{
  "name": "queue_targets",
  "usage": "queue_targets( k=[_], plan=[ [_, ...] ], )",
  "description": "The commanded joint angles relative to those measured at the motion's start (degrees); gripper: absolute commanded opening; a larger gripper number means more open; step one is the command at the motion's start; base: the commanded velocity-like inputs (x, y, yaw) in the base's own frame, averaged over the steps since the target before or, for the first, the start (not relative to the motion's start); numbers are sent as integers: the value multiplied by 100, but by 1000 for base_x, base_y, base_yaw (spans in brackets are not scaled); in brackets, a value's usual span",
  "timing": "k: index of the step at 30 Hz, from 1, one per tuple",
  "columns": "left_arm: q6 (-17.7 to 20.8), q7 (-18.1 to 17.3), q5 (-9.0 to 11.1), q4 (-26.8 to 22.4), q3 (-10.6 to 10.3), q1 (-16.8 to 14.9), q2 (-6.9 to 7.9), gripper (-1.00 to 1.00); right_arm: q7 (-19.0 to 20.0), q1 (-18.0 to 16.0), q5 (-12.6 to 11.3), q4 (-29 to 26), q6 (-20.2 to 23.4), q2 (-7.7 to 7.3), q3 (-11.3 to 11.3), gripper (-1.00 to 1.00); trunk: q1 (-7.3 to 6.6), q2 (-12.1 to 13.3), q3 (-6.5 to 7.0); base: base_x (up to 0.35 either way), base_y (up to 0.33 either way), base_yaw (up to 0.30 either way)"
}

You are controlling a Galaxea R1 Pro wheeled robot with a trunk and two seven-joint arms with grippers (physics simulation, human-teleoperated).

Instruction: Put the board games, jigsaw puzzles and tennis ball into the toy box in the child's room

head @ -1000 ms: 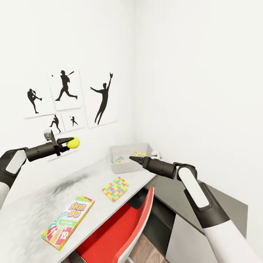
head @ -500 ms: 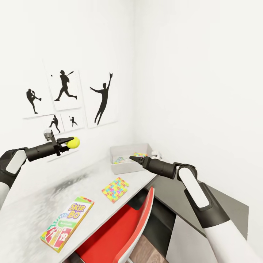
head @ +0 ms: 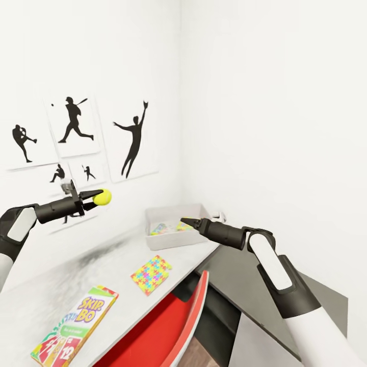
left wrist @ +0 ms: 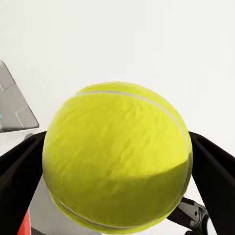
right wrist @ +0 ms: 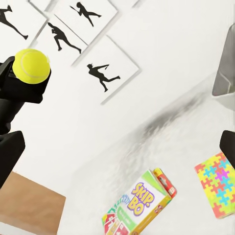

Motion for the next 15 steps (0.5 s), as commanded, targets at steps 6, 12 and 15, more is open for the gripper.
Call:
queue_targets(
  k=[6, 12, 15],
  plan=[
    [15, -24, -4, 1, 8, -3, 1, -100, 41, -3, 47, -6, 11, -3, 6, 100, 3, -4, -2, 134, -131, -1],
    [13, -23, -1, 1, 12, -3, 0, -100, 46, 8, 52, -25, 12, -3, 6, 100, 3, -4, -2, 39, -133, 0],
    [15, -22, 0, 1, 14, -3, 0, -100, 43, 19, 53, -31, 12, -3, 6, 100, 3, -4, -2, 9, -29, 0]
  ],
)
